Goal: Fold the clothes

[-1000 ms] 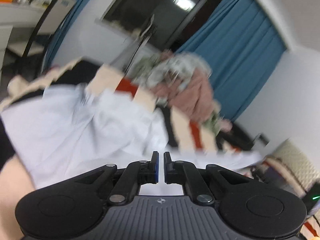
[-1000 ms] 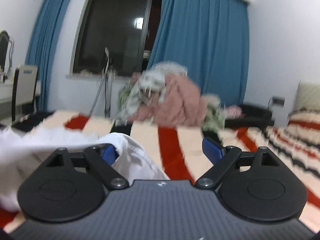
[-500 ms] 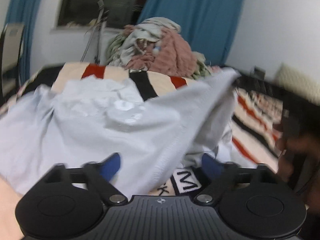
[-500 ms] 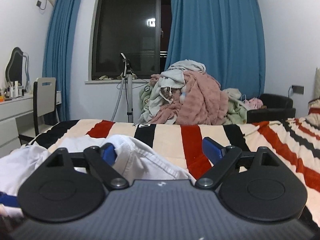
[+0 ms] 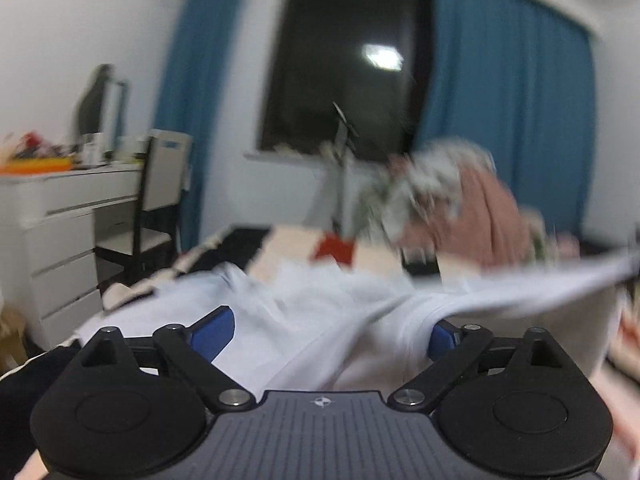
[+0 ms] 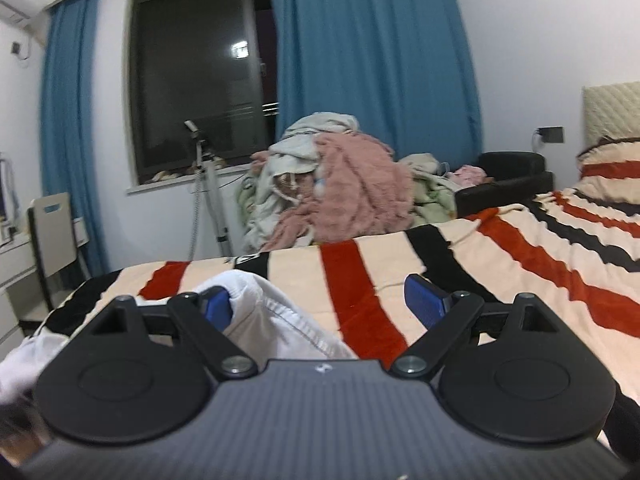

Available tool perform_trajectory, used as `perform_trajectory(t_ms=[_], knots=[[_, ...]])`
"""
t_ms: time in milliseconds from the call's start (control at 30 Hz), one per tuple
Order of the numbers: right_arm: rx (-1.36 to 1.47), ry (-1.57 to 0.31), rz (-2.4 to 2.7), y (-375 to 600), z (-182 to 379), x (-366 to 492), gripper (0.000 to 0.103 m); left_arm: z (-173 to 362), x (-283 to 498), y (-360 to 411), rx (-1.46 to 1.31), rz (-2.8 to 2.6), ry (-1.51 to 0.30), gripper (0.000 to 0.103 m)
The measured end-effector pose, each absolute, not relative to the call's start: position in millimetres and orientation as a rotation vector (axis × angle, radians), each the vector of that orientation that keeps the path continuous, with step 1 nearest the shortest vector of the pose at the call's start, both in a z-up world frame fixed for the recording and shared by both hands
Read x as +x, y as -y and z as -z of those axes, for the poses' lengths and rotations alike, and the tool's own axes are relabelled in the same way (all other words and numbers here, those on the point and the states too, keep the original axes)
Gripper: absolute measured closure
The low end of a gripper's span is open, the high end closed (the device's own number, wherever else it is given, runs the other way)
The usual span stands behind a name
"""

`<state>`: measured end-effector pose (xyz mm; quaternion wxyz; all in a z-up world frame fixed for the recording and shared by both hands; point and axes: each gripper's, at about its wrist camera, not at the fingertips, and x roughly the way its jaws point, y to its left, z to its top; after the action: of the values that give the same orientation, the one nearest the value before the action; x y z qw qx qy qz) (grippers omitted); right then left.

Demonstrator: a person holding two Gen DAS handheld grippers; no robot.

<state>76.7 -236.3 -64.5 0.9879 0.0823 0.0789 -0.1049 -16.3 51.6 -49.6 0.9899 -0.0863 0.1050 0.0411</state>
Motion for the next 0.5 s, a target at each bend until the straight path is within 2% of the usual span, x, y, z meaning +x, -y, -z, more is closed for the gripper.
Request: perform_trajectory(t_ms=[100,200,367,500], knots=[[0.129,-0.144,0.224,232,68,75,0.015,35,-42,-67,-0.233,-0.065,-0.143,0.003],[0.083,-0.129,0.233,225,71,72,0.015,27,-58,-76,-0.249,-0.082,-0.159,0.001],[0.026,-0.133,0.239,219,75,64,0.015,36,-54,-82,-0.191,-0.197,-0.332,0.0],[-0.01,-0.128,0.24,216,74,52,0.015,40,-51,-85,-0.198,-0.183,-0.39,0.0]])
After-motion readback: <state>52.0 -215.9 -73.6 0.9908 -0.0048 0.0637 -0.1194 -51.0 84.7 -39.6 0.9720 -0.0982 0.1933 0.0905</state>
